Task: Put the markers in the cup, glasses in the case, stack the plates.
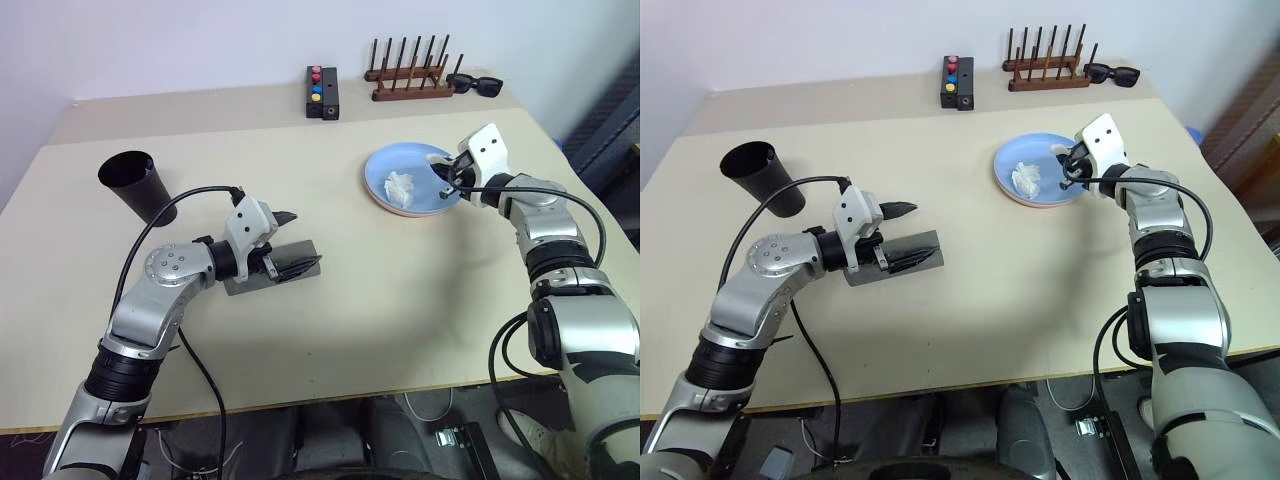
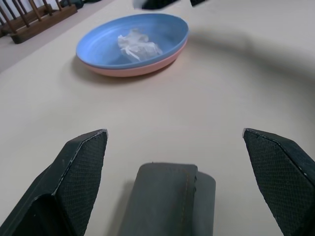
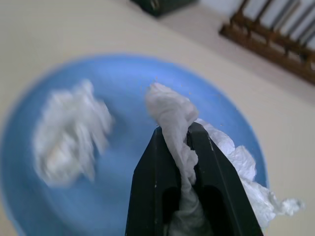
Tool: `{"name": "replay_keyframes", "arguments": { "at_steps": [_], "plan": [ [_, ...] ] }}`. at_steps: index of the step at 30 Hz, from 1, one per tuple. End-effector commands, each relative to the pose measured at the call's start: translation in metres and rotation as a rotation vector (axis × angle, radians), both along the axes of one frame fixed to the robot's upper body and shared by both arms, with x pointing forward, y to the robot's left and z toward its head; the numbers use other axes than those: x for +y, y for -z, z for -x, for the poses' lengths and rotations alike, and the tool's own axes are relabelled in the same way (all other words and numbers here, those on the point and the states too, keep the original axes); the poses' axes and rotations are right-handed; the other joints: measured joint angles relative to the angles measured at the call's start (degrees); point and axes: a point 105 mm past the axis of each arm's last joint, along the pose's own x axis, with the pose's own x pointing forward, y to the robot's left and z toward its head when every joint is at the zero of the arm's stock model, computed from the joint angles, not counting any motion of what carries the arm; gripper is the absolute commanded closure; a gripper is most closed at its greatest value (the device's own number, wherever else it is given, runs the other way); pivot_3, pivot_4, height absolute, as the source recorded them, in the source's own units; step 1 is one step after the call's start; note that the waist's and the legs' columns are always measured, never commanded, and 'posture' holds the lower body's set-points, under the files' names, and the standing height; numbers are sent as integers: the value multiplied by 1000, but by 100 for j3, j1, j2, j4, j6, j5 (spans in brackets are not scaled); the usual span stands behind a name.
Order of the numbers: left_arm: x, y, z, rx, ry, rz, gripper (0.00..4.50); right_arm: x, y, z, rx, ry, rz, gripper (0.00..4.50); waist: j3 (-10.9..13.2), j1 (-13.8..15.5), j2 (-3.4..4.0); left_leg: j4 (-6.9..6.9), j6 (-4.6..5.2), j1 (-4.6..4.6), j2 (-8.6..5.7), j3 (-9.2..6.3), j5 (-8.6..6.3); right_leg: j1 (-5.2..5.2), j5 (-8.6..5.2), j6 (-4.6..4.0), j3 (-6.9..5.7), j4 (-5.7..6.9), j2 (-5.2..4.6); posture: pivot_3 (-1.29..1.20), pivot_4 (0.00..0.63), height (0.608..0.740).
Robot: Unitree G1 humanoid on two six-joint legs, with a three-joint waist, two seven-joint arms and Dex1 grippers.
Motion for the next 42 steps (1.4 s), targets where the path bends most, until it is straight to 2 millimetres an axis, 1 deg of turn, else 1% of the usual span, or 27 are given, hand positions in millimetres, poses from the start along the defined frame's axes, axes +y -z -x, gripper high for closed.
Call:
{"name": "replay_keyframes", "arguments": {
  "at_steps": [1,2,3,4,7,11,14,18,21,25,28,29,32,34,36,38,40,42],
  "plan": [
    [-2,-11,3,-46,3,6,0,7,-16,-5,-49,-10,7,3053,0,-9,0,0,0,0,0,0,0,0,0,0,0,0,1,0,150,740],
    [-2,-11,3,-46,0,5,0,7,-15,-5,-45,-7,11,2610,0,-7,0,0,0,0,1,0,0,0,0,0,0,0,1,0,150,740],
    [-1,-11,3,-45,-2,5,0,7,-13,-5,-40,-9,8,2027,0,-3,0,0,0,0,1,0,0,0,0,0,0,0,1,0,150,740],
    [-1,-11,3,-45,-4,5,0,7,-13,-6,-39,-9,6,1590,0,0,0,1,0,0,0,0,0,0,0,0,0,0,1,0,150,740],
    [0,-10,4,-43,-8,5,0,8,-12,-6,-41,-8,5,44,0,22,0,2,0,0,-1,0,0,1,0,0,0,0,0,0,150,740],
    [0,-10,5,-42,-11,7,0,10,-14,-6,-53,-12,-1,44,0,16,0,4,0,0,-1,0,0,2,0,0,0,1,0,0,150,740],
    [0,-10,4,-40,-14,7,0,12,-20,-6,-73,-31,-15,44,0,15,0,4,0,0,-1,0,0,1,0,0,0,1,1,0,150,740],
    [1,-9,3,-43,-23,18,0,20,-36,-2,-133,-103,-43,44,0,13,1,4,0,0,-1,0,0,1,0,0,0,1,1,0,150,740],
    [6,-9,1,-80,-60,33,0,27,-42,7,-162,-180,-64,44,1,16,2,3,0,0,0,-1,0,1,0,0,0,1,1,0,150,740],
    [16,-16,-3,-89,-133,94,0,35,-43,35,-171,-289,-63,44,0,72,1,6,0,-1,0,-7,0,3,0,0,-3,2,1,0,150,740],
    [23,-25,-5,-97,-177,159,0,36,-42,62,-124,-308,-71,44,0,96,2,11,0,-5,-3,-9,0,4,0,0,-4,5,-2,0,150,740],
    [24,-27,-4,-103,-186,171,0,37,-38,73,-97,-320,-66,44,0,88,2,12,1,-5,-3,-10,0,2,0,0,-4,5,-3,0,150,740],
    [27,-31,4,-93,-178,205,0,37,-32,100,-27,-325,-70,44,0,85,2,13,1,-5,-2,-8,-1,2,0,0,-4,5,-3,0,150,740],
    [31,-32,16,-69,-158,220,0,33,-29,118,19,-316,-64,44,0,71,2,13,1,-4,-2,-7,-1,2,0,0,-3,5,-3,0,150,740],
    [36,-30,25,-46,-150,220,0,31,-25,132,59,-308,-64,44,0,65,2,7,2,-1,2,-6,-2,2,0,0,-1,3,-2,0,150,740],
    [44,-26,33,-38,-167,199,0,26,-22,141,87,-282,-75,44,0,71,2,7,2,0,3,-5,-2,3,0,0,1,4,-3,0,150,740],
    [49,-24,37,-38,-183,191,0,22,-19,145,106,-256,-77,44,0,86,2,7,3,1,2,-5,-3,7,0,0,1,3,-3,0,150,740],
    [68,-14,48,-74,-244,169,0,9,-7,156,146,-216,-78,44,-1,108,3,10,18,2,0,-4,-11,12,0,0,1,-2,-2,0,150,740]
  ]
}}
